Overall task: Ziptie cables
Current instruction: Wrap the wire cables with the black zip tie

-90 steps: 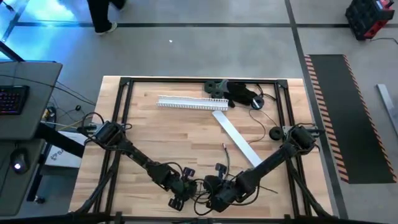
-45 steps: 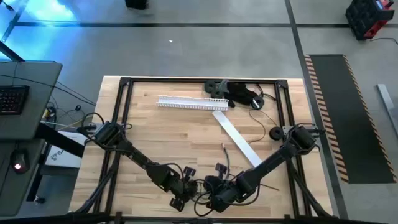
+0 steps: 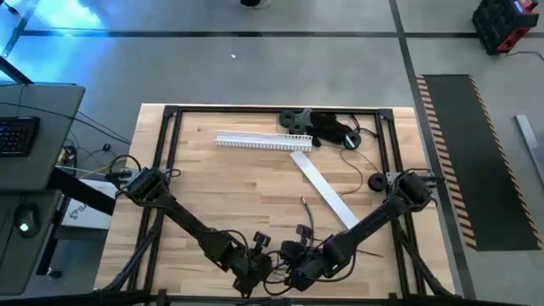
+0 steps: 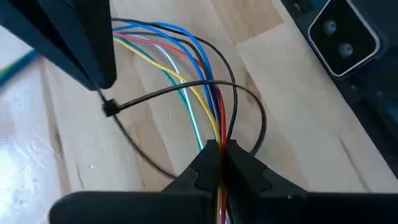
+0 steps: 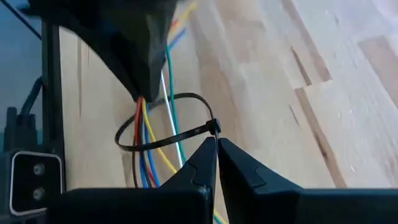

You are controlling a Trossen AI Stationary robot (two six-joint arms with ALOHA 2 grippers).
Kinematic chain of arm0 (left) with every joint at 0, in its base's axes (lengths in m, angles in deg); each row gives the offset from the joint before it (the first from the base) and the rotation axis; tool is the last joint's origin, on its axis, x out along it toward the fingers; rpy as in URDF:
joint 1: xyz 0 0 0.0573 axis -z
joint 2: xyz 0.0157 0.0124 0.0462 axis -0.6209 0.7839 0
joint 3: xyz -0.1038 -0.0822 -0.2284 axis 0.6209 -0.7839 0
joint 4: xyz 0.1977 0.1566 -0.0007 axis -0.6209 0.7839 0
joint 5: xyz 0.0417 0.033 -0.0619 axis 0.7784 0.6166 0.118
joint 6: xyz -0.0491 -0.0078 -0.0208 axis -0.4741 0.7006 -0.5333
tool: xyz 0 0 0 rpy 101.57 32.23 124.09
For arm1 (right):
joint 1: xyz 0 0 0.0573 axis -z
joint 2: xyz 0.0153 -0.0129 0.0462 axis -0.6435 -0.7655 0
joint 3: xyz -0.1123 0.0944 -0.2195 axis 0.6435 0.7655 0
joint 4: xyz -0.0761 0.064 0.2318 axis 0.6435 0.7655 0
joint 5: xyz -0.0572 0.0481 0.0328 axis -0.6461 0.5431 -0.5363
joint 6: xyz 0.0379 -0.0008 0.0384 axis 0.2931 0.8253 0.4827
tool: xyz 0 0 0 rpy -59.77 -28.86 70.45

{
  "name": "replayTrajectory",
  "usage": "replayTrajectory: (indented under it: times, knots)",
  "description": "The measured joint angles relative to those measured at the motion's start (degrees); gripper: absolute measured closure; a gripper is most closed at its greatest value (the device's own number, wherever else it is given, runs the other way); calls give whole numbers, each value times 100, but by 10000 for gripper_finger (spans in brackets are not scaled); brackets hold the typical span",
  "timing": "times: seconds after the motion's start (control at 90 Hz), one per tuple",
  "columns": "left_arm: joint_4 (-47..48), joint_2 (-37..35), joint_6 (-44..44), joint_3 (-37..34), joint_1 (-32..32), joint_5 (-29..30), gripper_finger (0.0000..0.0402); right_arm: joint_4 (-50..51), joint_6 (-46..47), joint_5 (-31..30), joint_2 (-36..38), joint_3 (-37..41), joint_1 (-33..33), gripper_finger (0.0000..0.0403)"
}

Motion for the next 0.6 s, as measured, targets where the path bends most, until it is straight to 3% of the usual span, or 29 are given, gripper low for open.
replayTrajectory:
  times: [0.378, 0.6]
  knots:
    - [387, -7, -781, -11, 314, 246, 401, 927, 140, -63, 0, -158, 1, 403]
    - [366, 6, -1111, -103, 359, 326, 402, 1108, -237, -173, 0, -369, -28, 403]
